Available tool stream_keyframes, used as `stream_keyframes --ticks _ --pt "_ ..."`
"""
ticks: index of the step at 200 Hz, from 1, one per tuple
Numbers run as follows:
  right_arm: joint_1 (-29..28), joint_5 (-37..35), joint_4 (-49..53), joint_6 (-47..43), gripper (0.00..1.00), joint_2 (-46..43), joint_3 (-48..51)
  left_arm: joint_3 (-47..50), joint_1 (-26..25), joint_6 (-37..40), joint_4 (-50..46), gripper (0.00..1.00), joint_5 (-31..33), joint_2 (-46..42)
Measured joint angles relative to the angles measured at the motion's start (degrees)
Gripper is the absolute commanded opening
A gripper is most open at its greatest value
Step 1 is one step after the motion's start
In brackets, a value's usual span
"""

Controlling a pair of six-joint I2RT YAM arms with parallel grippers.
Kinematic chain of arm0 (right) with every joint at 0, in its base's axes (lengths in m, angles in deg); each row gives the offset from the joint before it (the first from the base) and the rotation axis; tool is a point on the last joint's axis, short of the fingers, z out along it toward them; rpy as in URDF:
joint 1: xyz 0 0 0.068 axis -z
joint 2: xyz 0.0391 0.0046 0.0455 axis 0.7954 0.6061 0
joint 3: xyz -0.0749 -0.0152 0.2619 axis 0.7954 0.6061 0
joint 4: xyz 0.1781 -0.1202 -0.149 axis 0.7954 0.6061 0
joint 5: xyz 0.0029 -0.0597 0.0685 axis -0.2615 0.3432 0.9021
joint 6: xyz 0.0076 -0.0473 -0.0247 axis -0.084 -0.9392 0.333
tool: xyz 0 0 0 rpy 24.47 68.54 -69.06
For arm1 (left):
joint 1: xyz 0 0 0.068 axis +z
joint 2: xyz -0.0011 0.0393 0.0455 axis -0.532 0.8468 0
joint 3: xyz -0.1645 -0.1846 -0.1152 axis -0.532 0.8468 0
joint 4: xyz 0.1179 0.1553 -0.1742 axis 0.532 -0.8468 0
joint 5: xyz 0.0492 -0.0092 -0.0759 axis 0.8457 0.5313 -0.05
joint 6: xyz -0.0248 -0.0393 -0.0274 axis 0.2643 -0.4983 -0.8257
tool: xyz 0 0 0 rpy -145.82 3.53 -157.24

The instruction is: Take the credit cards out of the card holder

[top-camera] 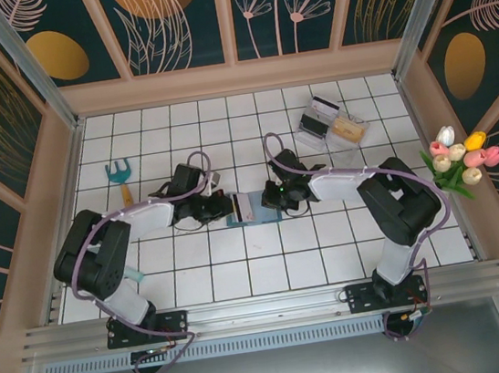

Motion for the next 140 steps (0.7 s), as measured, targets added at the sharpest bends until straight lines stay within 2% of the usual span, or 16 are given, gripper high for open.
stream_keyframes --ticks 40,80,110,140 --pt "1.4 5.4 -1.9 -1.3 0.32 -2.2 0.0 -1.9 0.2 3.5 -7.4 0.00 3.8 -4.0" --pt "2.7 11.3 -12.2 -0.2 0.50 -9.3 3.1 -2.6 0.4 4.5 -11.5 0.00 4.8 -7.4" --pt "3.9 14.9 -20.9 2.7 0.61 -13.9 7.6 -5.2 0.4 1.1 -10.7 0.00 2.8 -10.8" --pt "7.6 19.5 -29.3 7.3 0.66 -18.1 11.3 -8.3 0.4 -4.9 -4.7 0.00 0.3 -14.3"
